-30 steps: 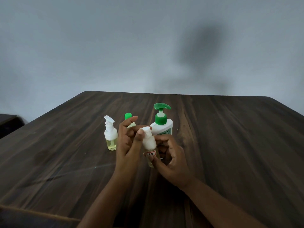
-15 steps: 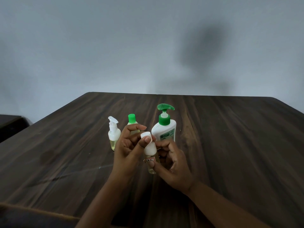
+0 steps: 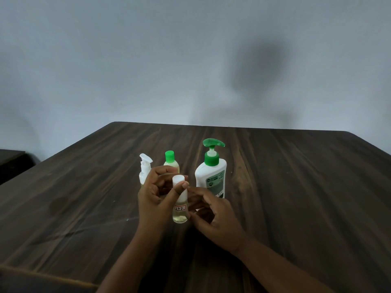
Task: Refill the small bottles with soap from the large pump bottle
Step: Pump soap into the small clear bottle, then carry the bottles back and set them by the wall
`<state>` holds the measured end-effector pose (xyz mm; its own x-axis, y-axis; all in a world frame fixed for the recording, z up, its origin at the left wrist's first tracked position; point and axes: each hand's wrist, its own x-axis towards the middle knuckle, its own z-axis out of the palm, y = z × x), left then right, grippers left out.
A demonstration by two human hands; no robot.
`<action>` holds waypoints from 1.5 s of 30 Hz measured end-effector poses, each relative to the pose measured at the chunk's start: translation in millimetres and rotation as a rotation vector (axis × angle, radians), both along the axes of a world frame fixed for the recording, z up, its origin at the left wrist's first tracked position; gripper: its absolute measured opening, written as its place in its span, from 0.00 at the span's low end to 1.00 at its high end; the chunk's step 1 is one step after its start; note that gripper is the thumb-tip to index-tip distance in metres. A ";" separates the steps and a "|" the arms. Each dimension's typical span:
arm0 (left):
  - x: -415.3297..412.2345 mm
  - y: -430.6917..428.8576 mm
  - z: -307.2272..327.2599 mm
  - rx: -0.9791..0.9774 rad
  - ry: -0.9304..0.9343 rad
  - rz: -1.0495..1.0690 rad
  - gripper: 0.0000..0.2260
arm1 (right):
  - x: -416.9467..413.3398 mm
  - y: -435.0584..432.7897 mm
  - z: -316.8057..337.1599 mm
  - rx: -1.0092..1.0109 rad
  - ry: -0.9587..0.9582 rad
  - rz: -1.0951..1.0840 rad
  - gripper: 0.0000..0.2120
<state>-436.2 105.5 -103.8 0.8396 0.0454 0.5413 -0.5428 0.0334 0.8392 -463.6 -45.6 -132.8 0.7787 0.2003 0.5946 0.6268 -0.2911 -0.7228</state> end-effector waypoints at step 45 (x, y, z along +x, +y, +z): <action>-36.8 -54.1 -38.9 0.431 -0.043 0.187 0.35 | 15.3 -22.3 -3.9 0.441 0.130 -0.612 0.11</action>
